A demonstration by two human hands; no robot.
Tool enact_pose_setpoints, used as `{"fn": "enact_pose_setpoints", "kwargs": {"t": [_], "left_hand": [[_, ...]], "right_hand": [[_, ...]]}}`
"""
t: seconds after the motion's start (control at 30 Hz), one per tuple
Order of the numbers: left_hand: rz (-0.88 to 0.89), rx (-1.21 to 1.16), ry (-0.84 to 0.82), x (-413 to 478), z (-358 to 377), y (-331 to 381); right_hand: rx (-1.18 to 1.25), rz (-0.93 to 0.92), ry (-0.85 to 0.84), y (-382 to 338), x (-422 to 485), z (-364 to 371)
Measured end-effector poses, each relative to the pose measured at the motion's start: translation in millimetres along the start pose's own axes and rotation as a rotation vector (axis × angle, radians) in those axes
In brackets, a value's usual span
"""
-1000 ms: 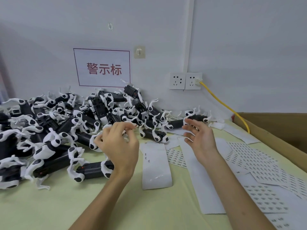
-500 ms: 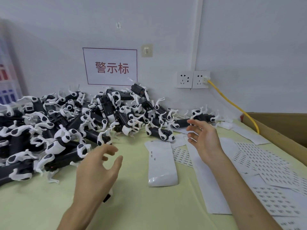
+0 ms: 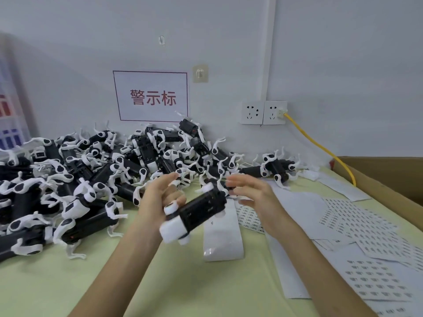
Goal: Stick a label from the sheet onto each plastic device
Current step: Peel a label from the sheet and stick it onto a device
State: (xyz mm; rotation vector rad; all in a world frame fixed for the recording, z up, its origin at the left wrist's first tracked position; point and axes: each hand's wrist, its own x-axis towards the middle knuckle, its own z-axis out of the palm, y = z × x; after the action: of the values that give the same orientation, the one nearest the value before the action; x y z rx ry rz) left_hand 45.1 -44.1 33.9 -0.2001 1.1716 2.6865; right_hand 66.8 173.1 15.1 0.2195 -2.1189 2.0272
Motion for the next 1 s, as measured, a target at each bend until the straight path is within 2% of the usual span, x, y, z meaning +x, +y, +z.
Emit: {"fn": "enact_pose_setpoints", "kwargs": {"t": [0.07,0.17,0.33,0.43,0.57,0.63,0.73,0.77,0.8,0.83,0.93,1.0], "left_hand": [[-0.161,-0.115,-0.039,8,13,2],[-0.24,-0.197,-0.078,21,23,-1],[-0.193,-0.012,-0.023,33,29,-6],[-0.175,-0.008,0.037,37,30,-6],[-0.207,-0.02,-0.034,39,30,-6],[-0.102,0.025,-0.026,44,32,-11],[0.413,0.351,0.188,57,27,-26],[0.559,0.465,0.211,60,22,-32],[0.616,0.538,0.184,62,17,-38],[0.586,0.563,0.118,63,12,-42],[0.338,0.648,-0.192,60,12,-54],[0.271,0.747,-0.392,54,20,-61]], "right_hand": [[0.005,-0.046,-0.151,-1,-1,2],[0.034,-0.112,-0.246,-4,-4,0],[-0.078,-0.146,-0.233,-3,-6,-5],[-0.198,-0.115,-0.234,-1,-5,-9],[-0.205,-0.11,-0.136,1,-2,-6],[-0.17,-0.133,-0.065,1,0,-7],[-0.175,-0.145,0.134,4,5,-11],[-0.135,-0.139,0.198,5,7,-12],[-0.069,-0.131,0.25,5,8,-14],[0.006,-0.119,0.291,5,10,-16],[0.213,-0.042,0.345,3,11,-22],[0.277,0.015,0.326,2,10,-23]]}}
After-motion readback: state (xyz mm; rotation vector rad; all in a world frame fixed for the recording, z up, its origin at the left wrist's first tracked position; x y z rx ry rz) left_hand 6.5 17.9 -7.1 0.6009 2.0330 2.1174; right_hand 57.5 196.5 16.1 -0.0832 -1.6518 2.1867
